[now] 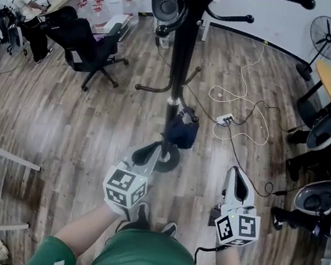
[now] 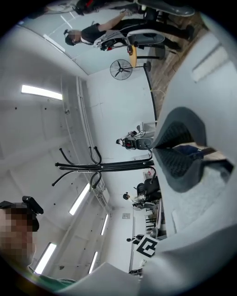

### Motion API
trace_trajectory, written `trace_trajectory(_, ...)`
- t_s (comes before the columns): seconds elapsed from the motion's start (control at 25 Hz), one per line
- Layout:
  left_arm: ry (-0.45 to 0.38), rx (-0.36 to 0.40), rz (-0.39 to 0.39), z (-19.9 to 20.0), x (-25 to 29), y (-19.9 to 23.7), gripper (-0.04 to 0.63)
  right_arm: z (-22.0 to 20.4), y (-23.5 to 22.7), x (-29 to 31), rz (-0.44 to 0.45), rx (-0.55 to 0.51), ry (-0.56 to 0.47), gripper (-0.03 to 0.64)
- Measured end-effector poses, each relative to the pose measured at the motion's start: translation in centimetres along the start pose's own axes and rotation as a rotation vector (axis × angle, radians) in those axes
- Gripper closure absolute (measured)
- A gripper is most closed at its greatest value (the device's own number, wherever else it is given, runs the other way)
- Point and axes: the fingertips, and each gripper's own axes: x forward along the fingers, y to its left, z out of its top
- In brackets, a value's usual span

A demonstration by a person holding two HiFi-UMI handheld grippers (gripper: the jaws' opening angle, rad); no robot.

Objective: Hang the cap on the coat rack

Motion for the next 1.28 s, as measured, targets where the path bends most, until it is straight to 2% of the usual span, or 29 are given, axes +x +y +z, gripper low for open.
trace_trajectory(0.28,-0.133,0.031,0.006,5.6,-4.4,-0.5,0.584,3.9,2.4,-0.6,0.034,-0.041,-0.070,0.615)
trace_trajectory(0.6,-0.209,0.078,-0.006,8.7,-6.3,-1.6,0.584,7.2,4.5,-1.1,0.064,-0.104,-0.135,0.615)
trace_trajectory(0.96,-0.220,0.077,-0.005,9.2,-6.5,-1.9,0.584,8.7,5.2,-2.2,0.060,-0.177,-0.179,0.615)
trace_trajectory(1.28,-0.232,0.084,-0.006,9.6,-6.4,-2.0,0.584,8.8,5.3,-2.2,0.066,-0.188,-0.191,0.615)
